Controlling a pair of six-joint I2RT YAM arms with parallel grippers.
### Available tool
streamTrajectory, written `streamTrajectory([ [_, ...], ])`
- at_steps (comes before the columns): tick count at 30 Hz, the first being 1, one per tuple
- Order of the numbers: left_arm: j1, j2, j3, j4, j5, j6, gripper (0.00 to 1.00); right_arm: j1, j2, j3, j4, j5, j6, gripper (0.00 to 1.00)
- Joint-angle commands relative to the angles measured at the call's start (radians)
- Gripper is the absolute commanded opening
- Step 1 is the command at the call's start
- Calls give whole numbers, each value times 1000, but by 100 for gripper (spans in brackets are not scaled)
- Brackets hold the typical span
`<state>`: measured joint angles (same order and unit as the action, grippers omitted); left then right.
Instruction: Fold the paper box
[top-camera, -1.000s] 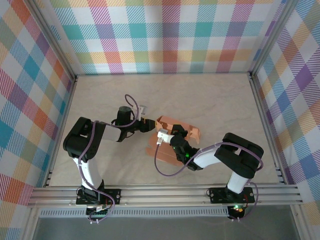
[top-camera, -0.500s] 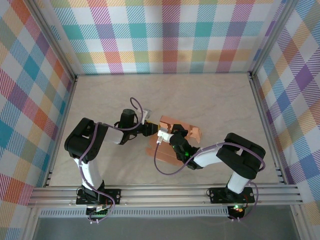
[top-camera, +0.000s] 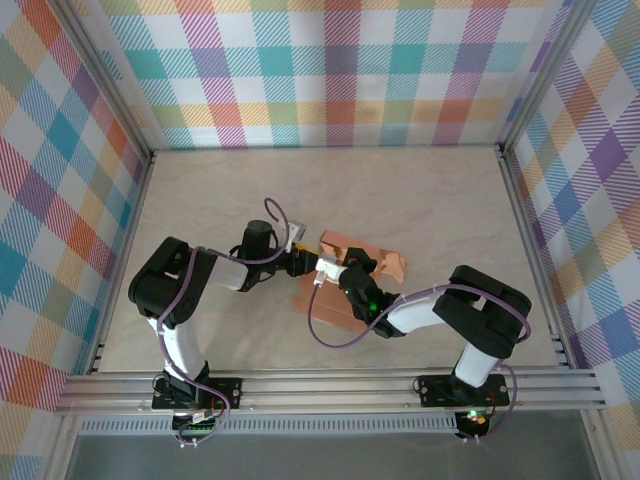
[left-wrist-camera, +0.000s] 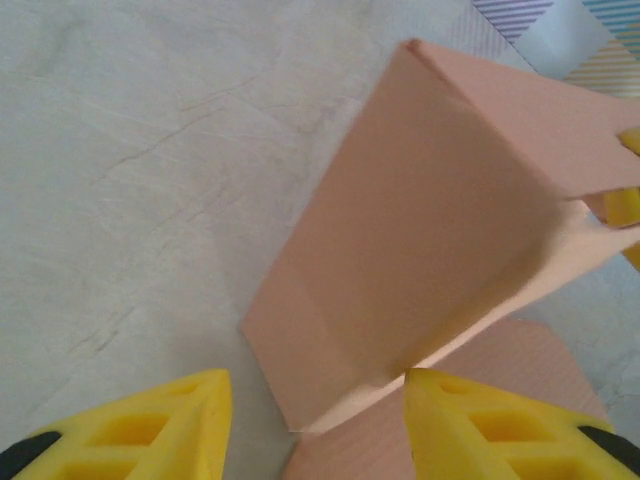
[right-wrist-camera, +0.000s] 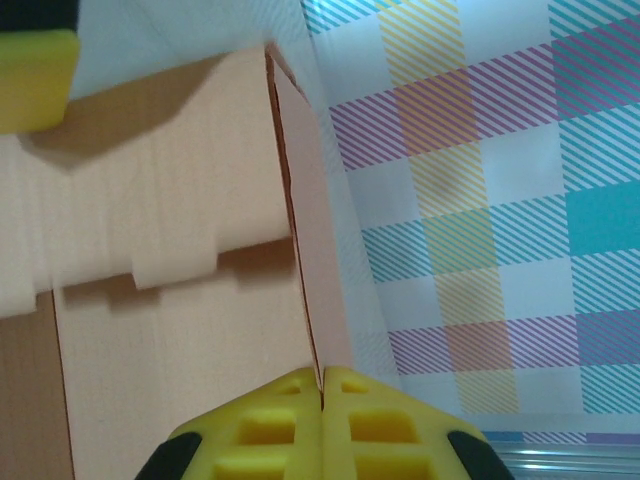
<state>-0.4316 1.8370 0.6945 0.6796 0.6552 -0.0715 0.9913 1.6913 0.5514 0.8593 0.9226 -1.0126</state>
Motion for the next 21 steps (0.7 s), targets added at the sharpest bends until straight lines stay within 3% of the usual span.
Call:
streamTrajectory([
  [1, -30, -44, -8, -8, 50, 55, 49, -1, 5, -8, -117, -48, 53, 0],
  [12, -33, -3, 32, -5, 12, 84, 49, -1, 0, -5, -127, -49, 62, 0],
  [20, -41, 28, 63, -5, -19, 81, 45, -1, -7, -7, -140, -56, 78, 0],
  [21, -44, 36, 67, 2, -26, 75, 38, -1, -4, -8, -141, -59, 79, 0],
])
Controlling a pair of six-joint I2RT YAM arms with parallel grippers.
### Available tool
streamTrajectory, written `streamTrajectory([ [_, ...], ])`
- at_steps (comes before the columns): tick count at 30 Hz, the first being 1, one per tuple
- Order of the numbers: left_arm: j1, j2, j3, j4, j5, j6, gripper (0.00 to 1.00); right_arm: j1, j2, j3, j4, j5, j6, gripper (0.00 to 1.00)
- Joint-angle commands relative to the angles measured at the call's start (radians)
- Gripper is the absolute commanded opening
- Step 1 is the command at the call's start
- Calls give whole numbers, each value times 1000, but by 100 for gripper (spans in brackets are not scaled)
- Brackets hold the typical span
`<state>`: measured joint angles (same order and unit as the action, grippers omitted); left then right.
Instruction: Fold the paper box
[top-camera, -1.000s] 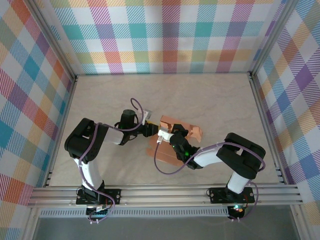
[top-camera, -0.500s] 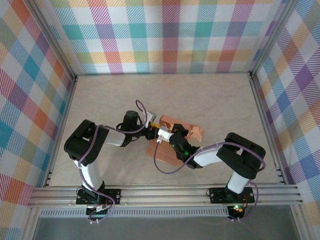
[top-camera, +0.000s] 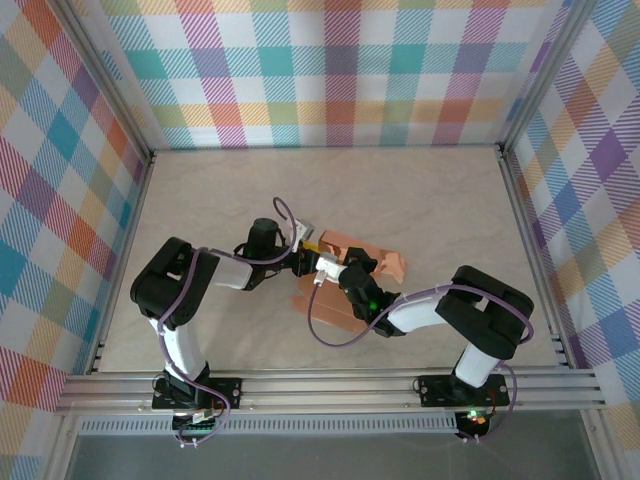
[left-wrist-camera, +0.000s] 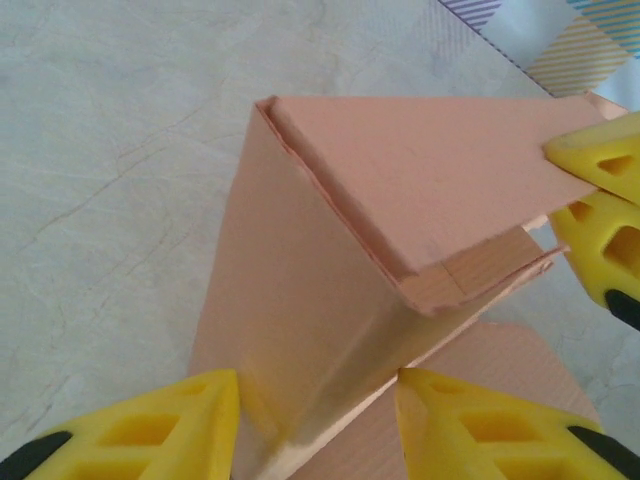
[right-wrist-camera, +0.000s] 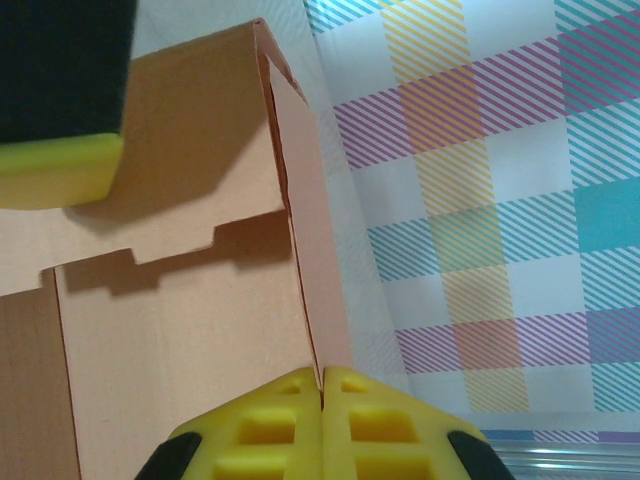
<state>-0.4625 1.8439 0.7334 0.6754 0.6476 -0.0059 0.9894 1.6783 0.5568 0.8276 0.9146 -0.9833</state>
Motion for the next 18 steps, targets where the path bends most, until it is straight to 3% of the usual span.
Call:
streamTrajectory([
  [1, -13, 35, 30, 18, -24, 5, 37, 3, 11, -13, -105, -51, 46, 0],
  [6, -37, 55, 29, 69, -67, -17, 28, 4, 37, -18, -47, -46, 8, 0],
  [18, -113, 65, -31, 221, -250, -79, 28, 27, 84, -6, 11, -2, -13, 0],
])
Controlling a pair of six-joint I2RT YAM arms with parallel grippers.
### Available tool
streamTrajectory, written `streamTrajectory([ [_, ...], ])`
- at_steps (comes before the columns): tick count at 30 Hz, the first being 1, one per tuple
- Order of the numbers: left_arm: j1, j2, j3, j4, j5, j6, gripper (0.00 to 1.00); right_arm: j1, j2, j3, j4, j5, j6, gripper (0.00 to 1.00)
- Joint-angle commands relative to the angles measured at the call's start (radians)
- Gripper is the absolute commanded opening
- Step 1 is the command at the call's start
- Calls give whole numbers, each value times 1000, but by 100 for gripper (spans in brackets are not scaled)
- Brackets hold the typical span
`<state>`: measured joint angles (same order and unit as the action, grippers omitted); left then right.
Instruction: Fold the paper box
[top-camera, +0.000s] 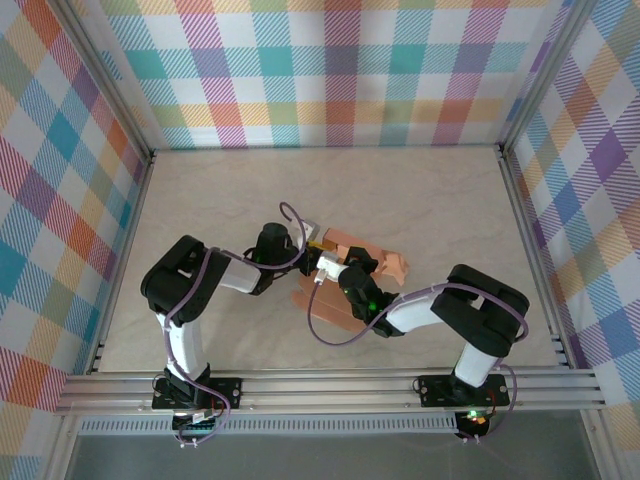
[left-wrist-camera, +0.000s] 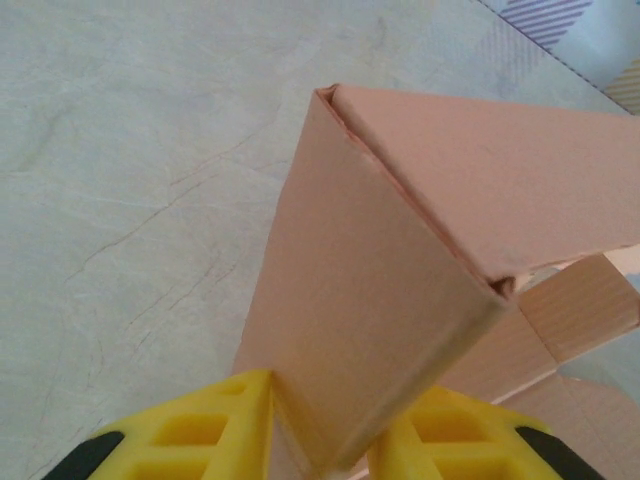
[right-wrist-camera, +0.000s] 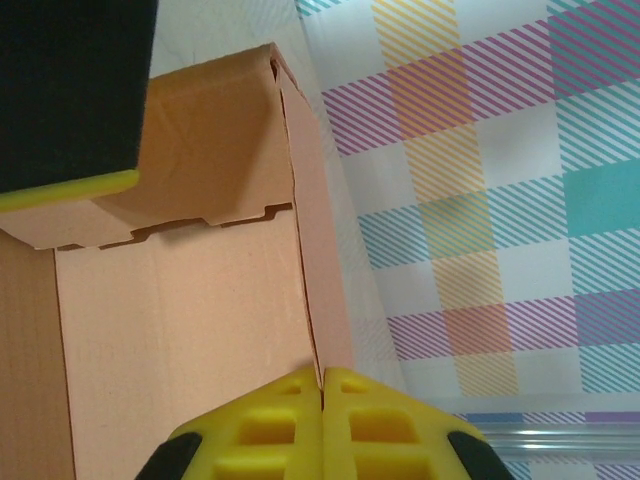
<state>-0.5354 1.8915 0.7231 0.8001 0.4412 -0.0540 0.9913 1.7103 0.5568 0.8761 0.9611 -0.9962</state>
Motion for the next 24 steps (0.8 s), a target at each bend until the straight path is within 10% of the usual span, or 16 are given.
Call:
streamTrajectory([
  [1, -46, 16, -23, 106, -60, -36, 28, 28, 59, -3, -30, -41, 0, 0],
  [24, -121, 92, 2, 212, -220, -170, 18, 59, 97, 30, -72, -26, 75, 0],
])
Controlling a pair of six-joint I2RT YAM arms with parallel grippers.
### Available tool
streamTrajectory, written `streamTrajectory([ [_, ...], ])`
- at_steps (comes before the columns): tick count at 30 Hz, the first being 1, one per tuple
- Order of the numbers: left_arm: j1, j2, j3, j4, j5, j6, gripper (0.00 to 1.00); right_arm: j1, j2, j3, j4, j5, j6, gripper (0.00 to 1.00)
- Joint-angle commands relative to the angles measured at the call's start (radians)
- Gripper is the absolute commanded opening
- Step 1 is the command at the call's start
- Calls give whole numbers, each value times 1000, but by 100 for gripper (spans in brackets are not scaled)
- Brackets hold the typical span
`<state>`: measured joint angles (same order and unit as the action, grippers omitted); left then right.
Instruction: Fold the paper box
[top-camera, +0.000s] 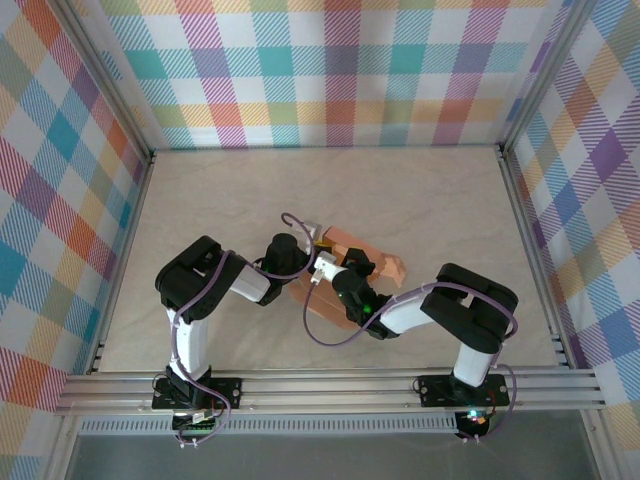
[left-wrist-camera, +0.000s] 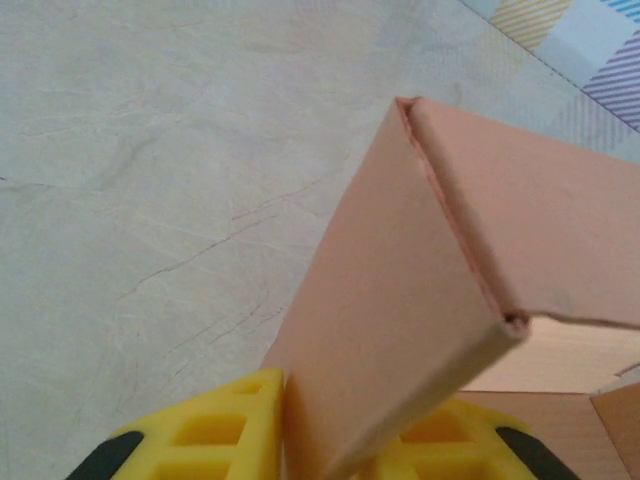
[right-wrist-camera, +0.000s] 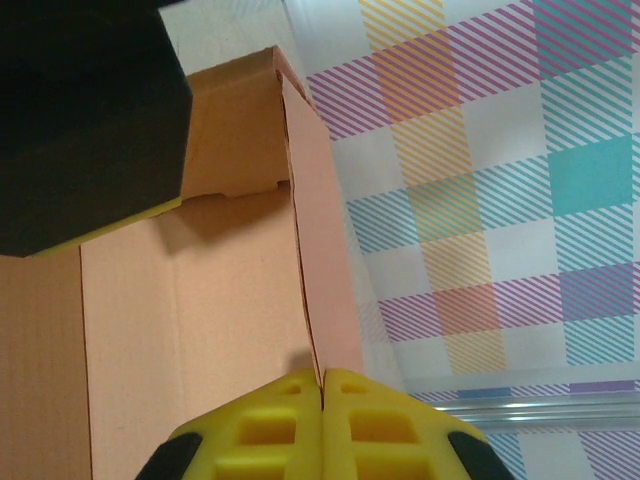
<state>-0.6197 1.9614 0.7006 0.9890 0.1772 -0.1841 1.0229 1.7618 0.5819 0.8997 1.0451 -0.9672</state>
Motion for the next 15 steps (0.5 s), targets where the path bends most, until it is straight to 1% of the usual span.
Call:
streamTrajectory([
  [1, -37, 22, 25, 21, 37, -42, 14, 27, 45, 5, -96, -109, 48, 0],
  [3, -38, 18, 23, 19, 31, -42, 7, 27, 46, 4, -96, -110, 49, 0],
  [9, -40, 15, 25, 10, 21, -40, 5, 28, 44, 3, -99, -109, 62, 0],
  [10, -40, 14, 25, 8, 19, -40, 7, 27, 44, 1, -101, -108, 66, 0],
  [11, -40, 12, 25, 7, 17, -40, 12, 26, 43, 2, -102, -109, 65, 0],
  [12, -38, 12, 25, 5, 14, -40, 19, 27, 41, 1, -101, -109, 66, 0],
  [15, -41, 14, 31, -3, 14, -40, 23, 28, 35, 4, -106, -109, 69, 0],
])
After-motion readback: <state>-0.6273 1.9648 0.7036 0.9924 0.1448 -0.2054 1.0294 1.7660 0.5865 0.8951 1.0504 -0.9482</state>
